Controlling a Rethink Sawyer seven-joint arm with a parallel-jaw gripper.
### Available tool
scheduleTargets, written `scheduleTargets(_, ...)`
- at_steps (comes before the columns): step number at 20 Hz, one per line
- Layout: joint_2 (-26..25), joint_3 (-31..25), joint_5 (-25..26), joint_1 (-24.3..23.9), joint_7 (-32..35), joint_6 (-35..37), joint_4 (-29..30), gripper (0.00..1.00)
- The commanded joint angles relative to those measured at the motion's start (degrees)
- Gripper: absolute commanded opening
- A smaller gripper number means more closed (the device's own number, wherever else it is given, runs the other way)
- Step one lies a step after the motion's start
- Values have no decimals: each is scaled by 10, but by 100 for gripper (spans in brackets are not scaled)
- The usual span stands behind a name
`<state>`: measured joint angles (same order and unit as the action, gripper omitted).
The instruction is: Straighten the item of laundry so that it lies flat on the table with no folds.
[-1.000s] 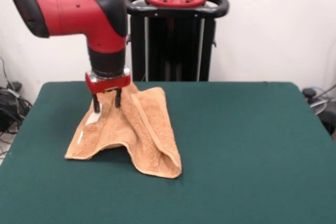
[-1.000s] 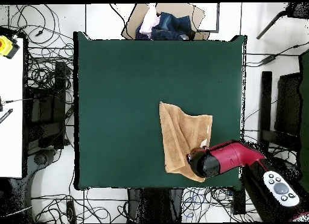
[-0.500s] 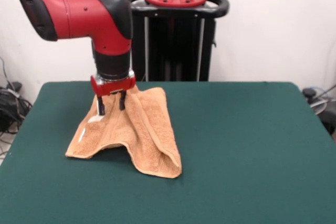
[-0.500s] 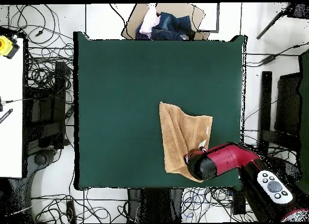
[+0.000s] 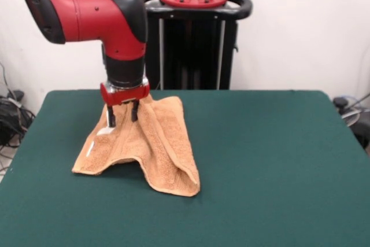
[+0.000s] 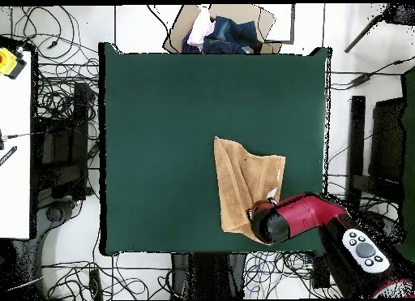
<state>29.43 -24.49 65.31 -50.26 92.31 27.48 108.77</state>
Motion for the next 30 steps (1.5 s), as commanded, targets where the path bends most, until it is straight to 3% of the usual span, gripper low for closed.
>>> scheduleTargets(1, -73, 50, 39, 18, 62, -36, -76, 100)
scheduleTargets(4, -107, 72, 67, 27, 75, -55, -112, 100)
scheduleTargets(8, -128, 70, 81, -3, 20, -59, -147, 100)
scheduleTargets(13, -128, 56, 82, -28, -43, -41, -174, 100)
scheduleTargets(26, -124, 71, 133, -16, -57, -43, -216, 100)
scheduleTargets(30, -122, 70, 127, -18, -59, -40, -214, 100)
